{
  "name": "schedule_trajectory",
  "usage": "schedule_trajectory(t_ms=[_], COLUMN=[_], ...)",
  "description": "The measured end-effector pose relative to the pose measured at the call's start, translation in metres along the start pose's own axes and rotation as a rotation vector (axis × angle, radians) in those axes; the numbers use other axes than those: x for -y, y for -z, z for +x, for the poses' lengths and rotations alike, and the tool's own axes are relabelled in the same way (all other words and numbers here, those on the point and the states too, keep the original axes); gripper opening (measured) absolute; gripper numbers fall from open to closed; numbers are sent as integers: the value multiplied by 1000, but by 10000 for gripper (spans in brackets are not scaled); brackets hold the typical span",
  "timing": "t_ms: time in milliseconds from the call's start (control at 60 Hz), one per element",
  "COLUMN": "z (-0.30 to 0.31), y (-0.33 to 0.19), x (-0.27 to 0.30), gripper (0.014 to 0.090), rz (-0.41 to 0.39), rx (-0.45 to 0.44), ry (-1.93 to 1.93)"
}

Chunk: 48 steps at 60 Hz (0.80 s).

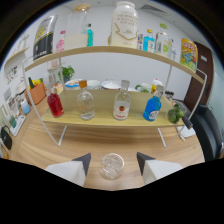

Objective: Make me a cup of Mount Fuji.

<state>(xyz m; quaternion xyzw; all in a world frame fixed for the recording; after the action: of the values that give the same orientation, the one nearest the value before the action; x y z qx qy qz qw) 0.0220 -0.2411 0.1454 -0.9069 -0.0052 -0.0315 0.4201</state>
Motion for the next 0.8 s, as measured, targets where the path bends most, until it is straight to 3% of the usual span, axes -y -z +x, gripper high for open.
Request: schedule_trajectory(t_ms=[283,417,567,800], z=[-1,-5,-31,-71], y=[9,25,36,11], x=[2,10,14,47], gripper=[856,860,861,860], rz=[33,103,188,322], rx=[-9,-21,26,98], ry=[-9,-14,-24,-120])
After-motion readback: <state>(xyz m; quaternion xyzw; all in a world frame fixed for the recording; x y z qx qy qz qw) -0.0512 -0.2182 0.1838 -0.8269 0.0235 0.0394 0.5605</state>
